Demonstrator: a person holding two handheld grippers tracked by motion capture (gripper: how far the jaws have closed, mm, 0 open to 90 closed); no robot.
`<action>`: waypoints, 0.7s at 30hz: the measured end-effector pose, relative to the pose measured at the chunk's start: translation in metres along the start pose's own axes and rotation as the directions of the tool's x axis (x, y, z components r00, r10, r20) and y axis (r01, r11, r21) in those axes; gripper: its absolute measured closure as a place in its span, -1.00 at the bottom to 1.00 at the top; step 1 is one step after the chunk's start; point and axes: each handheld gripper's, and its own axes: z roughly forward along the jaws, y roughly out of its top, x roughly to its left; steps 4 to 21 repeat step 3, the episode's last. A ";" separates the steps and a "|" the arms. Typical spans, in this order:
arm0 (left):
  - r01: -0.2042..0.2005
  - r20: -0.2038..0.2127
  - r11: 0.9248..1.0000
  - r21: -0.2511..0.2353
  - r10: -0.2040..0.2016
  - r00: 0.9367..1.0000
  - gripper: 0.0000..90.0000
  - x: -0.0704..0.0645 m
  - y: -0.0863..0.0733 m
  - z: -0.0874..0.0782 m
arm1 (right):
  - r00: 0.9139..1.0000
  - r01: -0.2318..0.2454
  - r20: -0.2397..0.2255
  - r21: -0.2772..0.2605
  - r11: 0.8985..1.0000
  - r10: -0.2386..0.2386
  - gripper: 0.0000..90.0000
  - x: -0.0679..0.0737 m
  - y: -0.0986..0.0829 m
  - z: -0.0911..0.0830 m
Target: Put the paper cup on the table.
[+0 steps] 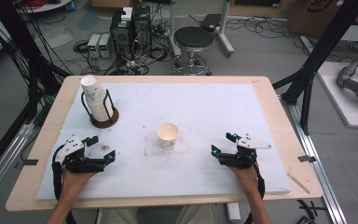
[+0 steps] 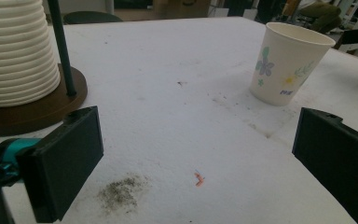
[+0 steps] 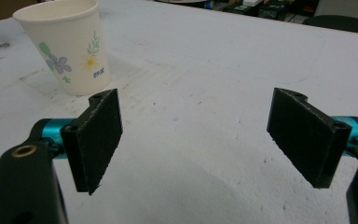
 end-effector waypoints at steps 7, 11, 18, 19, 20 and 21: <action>-0.002 0.002 1.000 0.001 0.002 1.000 -0.96 0.000 0.000 0.000 | 1.000 -0.003 0.004 -0.001 1.000 0.003 -0.59 0.001 0.000 -0.001; -0.002 0.002 1.000 0.001 0.002 1.000 -0.96 0.000 0.000 0.000 | 1.000 -0.003 0.004 -0.001 1.000 0.003 -0.59 0.001 0.000 -0.001; -0.002 0.002 1.000 0.001 0.002 1.000 -0.96 0.000 0.000 0.000 | 1.000 -0.003 0.004 -0.001 1.000 0.003 -0.59 0.001 0.000 -0.001; -0.002 0.002 1.000 0.001 0.002 1.000 -0.96 0.000 0.000 0.000 | 1.000 -0.003 0.004 -0.001 1.000 0.003 -0.59 0.001 0.000 -0.001; -0.002 0.002 1.000 0.001 0.002 1.000 -0.96 0.000 0.000 0.000 | 1.000 -0.003 0.004 -0.001 1.000 0.003 -0.59 0.001 0.000 -0.001; -0.002 0.002 1.000 0.001 0.002 1.000 -0.96 0.000 0.000 0.000 | 1.000 -0.003 0.004 -0.001 1.000 0.003 -0.59 0.001 0.000 -0.001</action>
